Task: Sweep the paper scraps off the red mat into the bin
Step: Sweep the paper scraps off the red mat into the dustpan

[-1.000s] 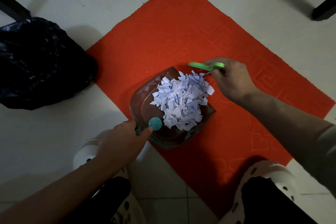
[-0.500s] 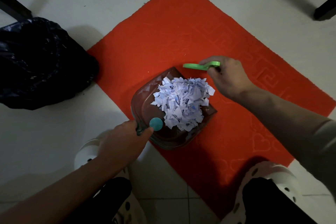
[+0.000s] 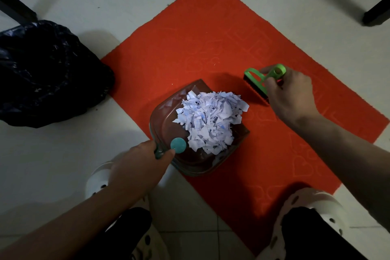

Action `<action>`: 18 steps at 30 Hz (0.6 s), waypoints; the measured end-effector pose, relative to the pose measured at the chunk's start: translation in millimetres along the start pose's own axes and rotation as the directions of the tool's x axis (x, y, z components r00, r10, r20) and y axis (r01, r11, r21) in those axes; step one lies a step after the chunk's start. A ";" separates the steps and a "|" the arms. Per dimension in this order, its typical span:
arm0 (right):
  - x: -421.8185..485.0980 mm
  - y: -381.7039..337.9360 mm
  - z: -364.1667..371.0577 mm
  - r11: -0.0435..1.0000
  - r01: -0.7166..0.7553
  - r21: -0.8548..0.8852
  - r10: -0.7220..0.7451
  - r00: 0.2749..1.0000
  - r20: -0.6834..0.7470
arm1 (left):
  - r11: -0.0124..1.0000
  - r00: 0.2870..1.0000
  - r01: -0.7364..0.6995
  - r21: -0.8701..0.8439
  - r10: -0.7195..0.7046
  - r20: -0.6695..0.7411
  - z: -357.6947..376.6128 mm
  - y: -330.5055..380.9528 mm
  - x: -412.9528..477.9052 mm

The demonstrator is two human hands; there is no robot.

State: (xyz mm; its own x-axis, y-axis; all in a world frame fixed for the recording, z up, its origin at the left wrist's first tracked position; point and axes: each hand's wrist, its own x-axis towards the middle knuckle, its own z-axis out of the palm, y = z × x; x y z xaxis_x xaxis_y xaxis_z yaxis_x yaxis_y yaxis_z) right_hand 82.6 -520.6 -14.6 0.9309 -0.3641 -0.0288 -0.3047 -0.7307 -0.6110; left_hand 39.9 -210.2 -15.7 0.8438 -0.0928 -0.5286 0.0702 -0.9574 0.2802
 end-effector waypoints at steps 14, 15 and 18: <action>-17.8 -15.3 14.1 0.995 0.054 0.089 -0.063 0.993 0.101 | 0.997 1.000 -0.001 0.074 -0.001 0.031 2.7 -7.6 5.6; -14.9 -12.7 12.3 0.996 0.043 0.080 -0.050 0.995 0.088 | 0.997 0.999 -0.004 0.071 0.001 0.036 2.9 -7.7 5.7; -8.4 -7.8 12.0 1.000 0.002 0.017 -0.004 0.997 0.071 | 0.998 0.999 -0.003 0.064 0.001 0.041 3.1 -7.2 6.3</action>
State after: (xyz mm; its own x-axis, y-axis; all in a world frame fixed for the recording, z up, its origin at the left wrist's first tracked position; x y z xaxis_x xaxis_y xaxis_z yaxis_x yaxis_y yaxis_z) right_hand 79.6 -504.8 -19.1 0.9440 -0.3192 -0.0830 -0.2989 -0.7215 -0.6246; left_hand 43.1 -204.8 -23.6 0.8212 -0.1045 -0.5610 0.0332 -0.9727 0.2298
